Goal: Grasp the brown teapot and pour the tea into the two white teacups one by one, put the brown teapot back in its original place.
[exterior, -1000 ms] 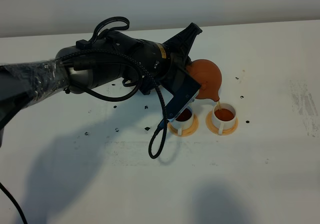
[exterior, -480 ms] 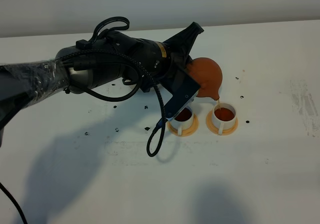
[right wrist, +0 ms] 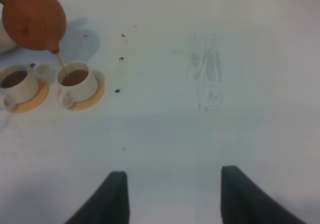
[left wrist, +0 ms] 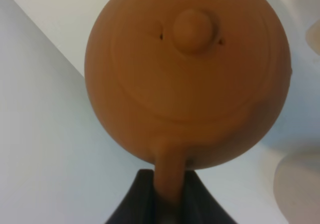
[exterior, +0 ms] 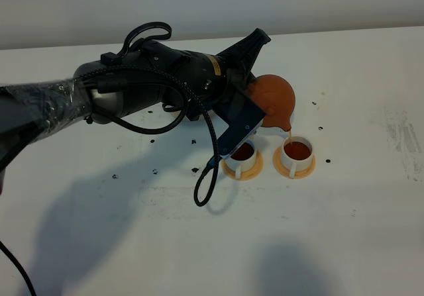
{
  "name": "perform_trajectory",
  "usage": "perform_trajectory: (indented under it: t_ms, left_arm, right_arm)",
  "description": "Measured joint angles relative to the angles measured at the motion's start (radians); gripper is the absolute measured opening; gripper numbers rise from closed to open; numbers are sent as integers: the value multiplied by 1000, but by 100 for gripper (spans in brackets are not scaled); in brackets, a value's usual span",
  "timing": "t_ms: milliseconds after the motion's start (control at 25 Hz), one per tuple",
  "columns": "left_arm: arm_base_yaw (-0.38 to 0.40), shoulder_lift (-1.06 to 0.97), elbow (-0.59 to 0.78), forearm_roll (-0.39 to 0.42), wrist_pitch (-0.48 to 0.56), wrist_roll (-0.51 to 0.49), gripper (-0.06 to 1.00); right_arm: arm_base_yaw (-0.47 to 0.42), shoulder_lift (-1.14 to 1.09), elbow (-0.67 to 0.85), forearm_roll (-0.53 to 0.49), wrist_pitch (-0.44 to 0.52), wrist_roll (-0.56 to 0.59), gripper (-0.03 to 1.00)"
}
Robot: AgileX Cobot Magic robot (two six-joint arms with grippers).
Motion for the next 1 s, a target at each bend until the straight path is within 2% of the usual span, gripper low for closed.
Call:
perform_trajectory:
  t_ms: [1000]
  left_arm:
    - [-10, 0, 0, 0, -3, 20, 9]
  right_arm:
    - [0, 0, 0, 0, 0, 0, 42]
